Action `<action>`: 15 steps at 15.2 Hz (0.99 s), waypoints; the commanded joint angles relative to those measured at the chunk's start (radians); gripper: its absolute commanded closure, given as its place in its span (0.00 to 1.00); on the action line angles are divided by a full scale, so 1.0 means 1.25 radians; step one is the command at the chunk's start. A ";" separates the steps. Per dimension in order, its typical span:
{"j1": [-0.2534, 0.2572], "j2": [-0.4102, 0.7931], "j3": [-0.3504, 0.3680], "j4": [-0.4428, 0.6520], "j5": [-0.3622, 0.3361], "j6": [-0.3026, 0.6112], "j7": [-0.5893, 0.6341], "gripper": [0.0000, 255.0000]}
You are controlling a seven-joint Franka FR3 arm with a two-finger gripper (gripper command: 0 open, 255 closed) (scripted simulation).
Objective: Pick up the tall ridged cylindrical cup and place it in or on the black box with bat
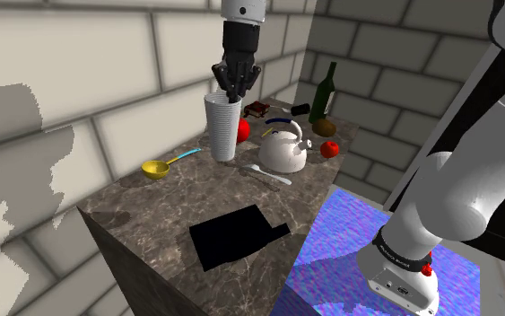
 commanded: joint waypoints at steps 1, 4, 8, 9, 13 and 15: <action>0.013 -0.049 0.014 -0.035 0.012 -0.009 0.026 1.00; 0.030 -0.113 0.031 -0.079 0.032 -0.023 0.058 1.00; 0.054 -0.192 0.057 -0.124 0.059 -0.047 0.104 1.00; 0.063 -0.220 0.067 -0.137 0.071 -0.058 0.123 1.00; 0.065 -0.229 0.071 -0.187 0.074 -0.017 0.116 1.00; 0.066 -0.232 0.072 -0.211 0.076 0.004 0.113 1.00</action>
